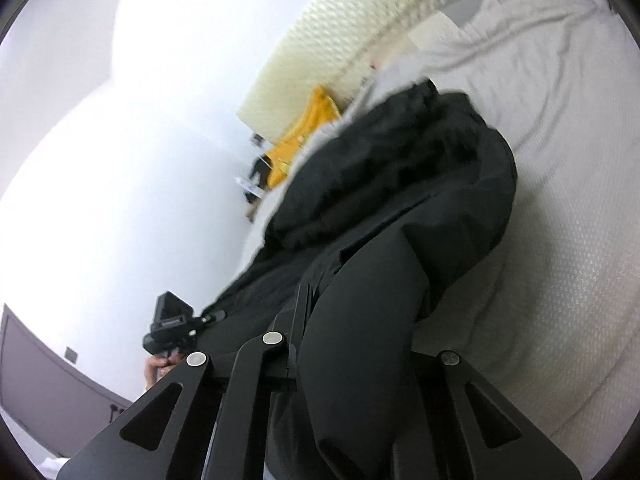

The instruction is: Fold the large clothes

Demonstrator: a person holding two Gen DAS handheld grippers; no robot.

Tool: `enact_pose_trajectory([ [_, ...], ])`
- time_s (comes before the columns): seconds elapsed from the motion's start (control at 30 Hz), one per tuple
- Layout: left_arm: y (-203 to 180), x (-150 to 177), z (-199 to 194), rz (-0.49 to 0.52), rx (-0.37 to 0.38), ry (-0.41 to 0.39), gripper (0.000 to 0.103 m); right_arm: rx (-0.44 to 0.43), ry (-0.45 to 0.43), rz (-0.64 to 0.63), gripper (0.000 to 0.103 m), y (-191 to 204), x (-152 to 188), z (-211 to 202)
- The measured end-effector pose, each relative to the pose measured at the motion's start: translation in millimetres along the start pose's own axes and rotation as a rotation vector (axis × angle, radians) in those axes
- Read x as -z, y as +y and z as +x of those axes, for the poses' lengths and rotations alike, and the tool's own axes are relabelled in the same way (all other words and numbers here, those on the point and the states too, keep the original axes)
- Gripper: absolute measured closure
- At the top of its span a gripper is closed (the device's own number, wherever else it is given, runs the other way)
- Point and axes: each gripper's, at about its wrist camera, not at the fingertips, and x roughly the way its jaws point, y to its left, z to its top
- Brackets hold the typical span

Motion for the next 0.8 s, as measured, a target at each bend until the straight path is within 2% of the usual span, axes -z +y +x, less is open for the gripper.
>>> enact_pose_trajectory([
  [0.2,-26.4,8.7,-38.9,0.050,0.024,-0.036,0.094,-0.063,-0.045,-0.042,0.095,32.5,9.5,-36.0],
  [0.43,-50.4,44.7,-73.0,0.133,0.029,-0.049,0.094,-0.128,-0.078,-0.077,0.095,65.3,34.6,-74.3],
  [0.63,-57.5,79.3,-101.6,0.169,0.035,-0.036,0.094,-0.144,-0.097,-0.103,0.095,96.5,74.9,-113.4],
  [0.8,-59.7,96.4,-121.6,0.174,0.033,-0.028,0.094,-0.139,-0.092,-0.107,0.095,112.2,94.5,-130.4],
])
